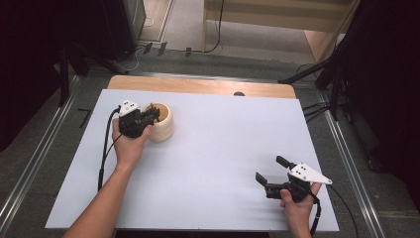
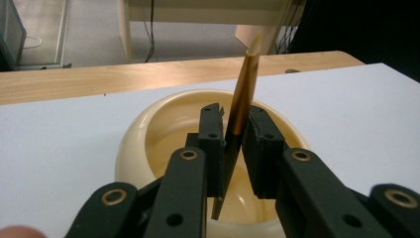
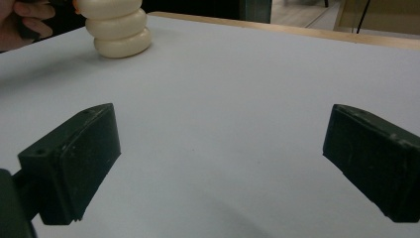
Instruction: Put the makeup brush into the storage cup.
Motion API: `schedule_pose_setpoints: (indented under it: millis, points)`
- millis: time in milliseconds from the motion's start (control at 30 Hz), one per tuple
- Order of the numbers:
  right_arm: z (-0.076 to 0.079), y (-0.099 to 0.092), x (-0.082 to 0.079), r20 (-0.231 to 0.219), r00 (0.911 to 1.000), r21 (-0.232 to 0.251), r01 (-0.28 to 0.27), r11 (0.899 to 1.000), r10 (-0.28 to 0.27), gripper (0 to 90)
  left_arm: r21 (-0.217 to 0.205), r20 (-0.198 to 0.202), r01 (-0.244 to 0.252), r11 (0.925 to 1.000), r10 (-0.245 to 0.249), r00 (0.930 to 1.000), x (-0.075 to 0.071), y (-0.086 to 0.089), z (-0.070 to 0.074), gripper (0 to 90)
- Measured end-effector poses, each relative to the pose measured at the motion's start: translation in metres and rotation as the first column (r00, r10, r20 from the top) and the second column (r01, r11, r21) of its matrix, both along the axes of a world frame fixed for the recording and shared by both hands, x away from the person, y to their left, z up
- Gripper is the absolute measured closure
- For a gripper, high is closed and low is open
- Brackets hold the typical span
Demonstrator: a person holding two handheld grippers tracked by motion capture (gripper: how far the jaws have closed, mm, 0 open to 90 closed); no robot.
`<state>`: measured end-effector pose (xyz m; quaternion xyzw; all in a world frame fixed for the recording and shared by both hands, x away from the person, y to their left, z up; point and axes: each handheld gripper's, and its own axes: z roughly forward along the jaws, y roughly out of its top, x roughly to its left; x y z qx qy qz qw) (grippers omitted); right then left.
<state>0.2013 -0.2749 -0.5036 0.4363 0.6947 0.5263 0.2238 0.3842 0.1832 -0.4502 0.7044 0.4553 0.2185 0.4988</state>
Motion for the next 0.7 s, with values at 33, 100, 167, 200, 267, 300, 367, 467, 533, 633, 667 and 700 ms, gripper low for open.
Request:
schedule_pose_setpoints:
  millis: [33, 100, 167, 200, 267, 300, 367, 467, 533, 633, 667, 700]
  points:
    - [0.000, 0.000, 0.000, 0.001, 1.0000, -0.002, 0.000, 1.000, 0.000, 1.6, 0.000, 0.002, 0.001, 1.0000, -0.001, 1.0000, 0.000, 0.000, 0.000, 77.0]
    - [0.000, 0.000, 0.000, 0.001, 1.0000, -0.002, 0.000, 1.000, 0.000, 1.5, -0.003, 0.003, 0.004, 1.0000, -0.004, 1.0000, -0.001, 0.001, 0.001, 75.3]
    - [0.000, 0.000, 0.000, 0.001, 1.0000, -0.002, 0.000, 1.000, 0.000, 1.6, -0.003, 0.009, 0.011, 0.9999, -0.011, 0.9999, -0.002, 0.002, 0.002, 73.3]
    - [0.000, 0.000, 0.000, 0.000, 1.0000, -0.001, 0.000, 1.000, 0.000, 1.6, -0.003, 0.011, 0.010, 0.9999, -0.010, 0.9999, -0.002, 0.002, 0.003, 71.9]
    - [0.000, 0.000, 0.000, 0.001, 1.0000, -0.001, 0.001, 1.000, -0.001, 1.5, -0.005, 0.016, 0.015, 0.9999, -0.015, 0.9998, -0.003, 0.002, 0.005, 68.1]
    - [0.000, 0.000, 0.000, 0.001, 1.0000, 0.000, 0.001, 1.000, -0.001, 1.6, -0.006, 0.020, 0.019, 0.9998, -0.019, 0.9996, -0.004, 0.003, 0.005, 65.9]
    - [0.001, 0.000, 0.000, 0.002, 1.0000, 0.001, 0.002, 1.000, -0.002, 1.5, -0.009, 0.029, 0.026, 0.9996, -0.026, 0.9993, -0.005, 0.003, 0.007, 58.3]
    - [0.001, 0.000, 0.000, 0.002, 1.0000, 0.000, 0.001, 1.000, -0.001, 1.6, -0.002, 0.046, 0.028, 0.9996, -0.027, 0.9986, -0.008, 0.004, 0.011, 45.5]
    - [0.000, 0.000, 0.000, 0.000, 1.0000, -0.001, 0.001, 1.000, -0.001, 1.6, -0.006, 0.054, 0.037, 0.9993, -0.037, 0.9979, -0.010, 0.005, 0.013, 37.7]
    - [0.000, 0.000, 0.000, 0.000, 1.0000, -0.004, 0.000, 1.000, 0.000, 1.6, 0.003, 0.062, 0.037, 0.9993, -0.037, 0.9974, -0.012, 0.005, 0.015, 24.9]
    - [0.000, 0.000, 0.000, 0.000, 1.0000, -0.003, 0.000, 1.000, 0.000, 1.6, 0.004, 0.066, 0.039, 0.9992, -0.039, 0.9971, -0.013, 0.006, 0.016, 21.2]
    - [0.000, 0.000, 0.000, 0.000, 1.0000, -0.003, 0.000, 1.000, 0.000, 1.5, 0.003, 0.067, 0.050, 0.9987, -0.050, 0.9965, -0.014, 0.006, 0.016, 18.1]
